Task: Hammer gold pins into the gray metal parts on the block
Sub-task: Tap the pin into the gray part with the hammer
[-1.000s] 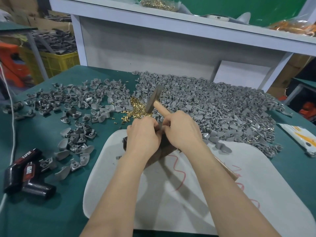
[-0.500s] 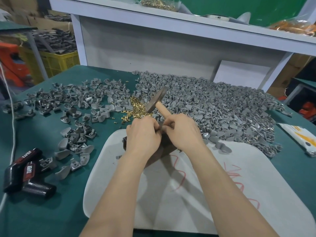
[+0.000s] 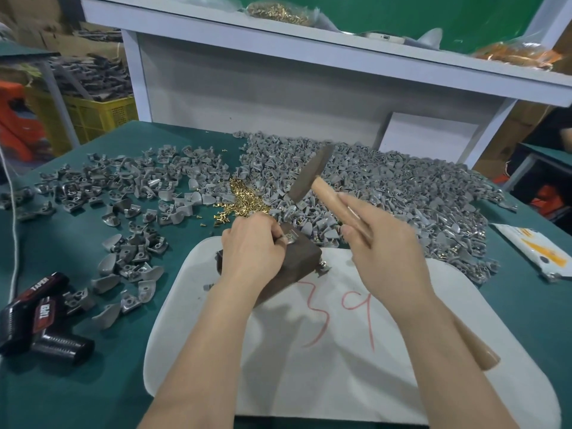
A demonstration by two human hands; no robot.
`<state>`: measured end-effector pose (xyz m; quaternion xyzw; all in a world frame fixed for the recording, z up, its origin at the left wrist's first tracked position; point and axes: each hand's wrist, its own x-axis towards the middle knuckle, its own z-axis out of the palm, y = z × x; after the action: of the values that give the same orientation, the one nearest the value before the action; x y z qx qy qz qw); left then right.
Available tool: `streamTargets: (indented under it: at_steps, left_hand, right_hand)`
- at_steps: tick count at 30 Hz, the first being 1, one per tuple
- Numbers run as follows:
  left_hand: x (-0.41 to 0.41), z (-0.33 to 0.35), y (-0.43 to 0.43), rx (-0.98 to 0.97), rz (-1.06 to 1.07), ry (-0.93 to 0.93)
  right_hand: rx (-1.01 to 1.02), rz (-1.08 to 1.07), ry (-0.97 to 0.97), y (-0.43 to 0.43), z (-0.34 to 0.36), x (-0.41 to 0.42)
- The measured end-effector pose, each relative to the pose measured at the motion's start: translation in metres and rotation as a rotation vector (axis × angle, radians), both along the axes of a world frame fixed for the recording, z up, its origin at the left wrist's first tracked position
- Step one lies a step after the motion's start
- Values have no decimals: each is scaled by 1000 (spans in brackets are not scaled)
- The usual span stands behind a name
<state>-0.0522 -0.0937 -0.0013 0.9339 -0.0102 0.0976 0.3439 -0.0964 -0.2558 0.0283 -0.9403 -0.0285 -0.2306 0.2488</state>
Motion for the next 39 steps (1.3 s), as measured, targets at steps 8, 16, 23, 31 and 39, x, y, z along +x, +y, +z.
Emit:
streamTargets:
  at_steps: [8,16,23,31,39]
  left_hand:
    - [0,0,0,-17,3,-5]
    - [0,0,-1,-69,17,2]
    - [-2,-1,0,-65,12,-34]
    - [0,-2,1,-62,20,-29]
    - [1,-1,2,-71,29,0]
  right_hand:
    - [-160,24,136,-5,-1,-23]
    - [-148,52,-50,-3,7,-22]
    - [-45,17,-159,-2,-2,-23]
    - [-80,7,-139,-1,1,-20]
    - [-255,26,91,-6,0,-15]
